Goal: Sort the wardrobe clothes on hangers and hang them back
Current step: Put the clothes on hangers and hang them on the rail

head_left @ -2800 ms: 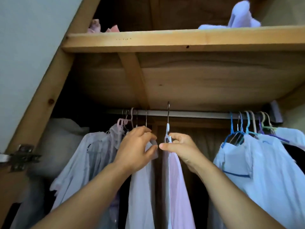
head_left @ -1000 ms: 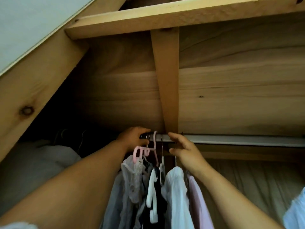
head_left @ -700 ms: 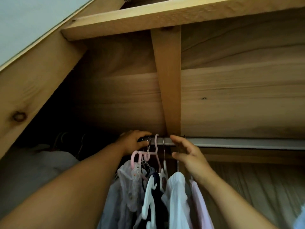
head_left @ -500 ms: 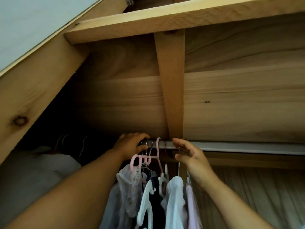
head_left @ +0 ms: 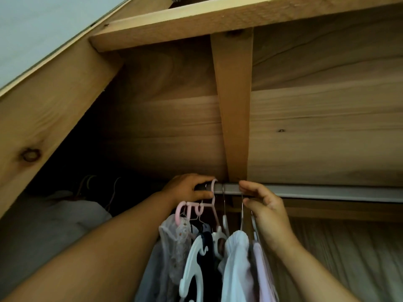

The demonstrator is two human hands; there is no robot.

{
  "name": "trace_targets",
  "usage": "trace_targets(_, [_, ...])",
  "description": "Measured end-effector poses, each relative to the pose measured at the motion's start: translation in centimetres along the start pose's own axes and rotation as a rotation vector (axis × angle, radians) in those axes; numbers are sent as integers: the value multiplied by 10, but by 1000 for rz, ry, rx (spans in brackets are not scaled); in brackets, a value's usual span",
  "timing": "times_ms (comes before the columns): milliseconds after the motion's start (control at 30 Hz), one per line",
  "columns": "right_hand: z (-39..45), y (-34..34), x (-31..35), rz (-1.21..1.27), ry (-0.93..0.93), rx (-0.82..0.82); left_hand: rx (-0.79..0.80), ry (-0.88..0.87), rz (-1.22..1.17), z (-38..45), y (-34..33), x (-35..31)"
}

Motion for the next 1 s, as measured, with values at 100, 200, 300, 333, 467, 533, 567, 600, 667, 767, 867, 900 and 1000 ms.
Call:
trace_targets(100, [1, 3, 3, -57, 47, -24, -10, 0, 93, 0, -1, 4])
trace_targets(200, [1, 3, -2, -119, 54, -14, -62, 31, 190, -6, 6, 16])
trace_targets(300, [0, 1, -8, -121, 55, -24, -80, 38, 181, -8, 9, 17])
trace_targets(333, [0, 0, -10, -115, 60, -34, -82, 31, 152, -8, 9, 13])
trace_targets(467, [0, 1, -15, -73, 77, -56, -74, -51, 5, -5, 4, -8])
trace_targets(533, [1, 2, -18, -47, 80, -55, -49, -83, 6, -1, 0, -16])
trace_targets(567, [1, 3, -20, -32, 79, -56, -34, -99, 20, 1, -2, -20])
trace_targets(600, [2, 3, -22, -12, 71, -58, -17, -116, 39, 3, -6, -24])
trace_targets(667, [4, 5, -26, 26, 49, -69, -1, -141, 51, 8, -12, -32])
trace_targets(767, [6, 6, -26, 42, 57, -90, -37, -144, 22, 13, -14, -35])
trace_targets(867, [8, 2, -26, 51, 67, -103, -30, -128, 14, 15, -13, -30])
trace_targets(900, [8, 1, -28, 55, 64, -104, -34, -125, 23, 15, -12, -29])
trace_targets(1000, [9, -6, -30, 57, 54, -100, -56, -115, 71, 12, -6, -23])
Point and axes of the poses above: each hand's wrist, its own z-axis towards the middle knuckle, its own y-axis out of the back of the hand, x = y × z, the point moved 8 cm from there along z, towards the middle knuckle, and after that the axes turned 4 degrees about z, right-handed, at the moved point
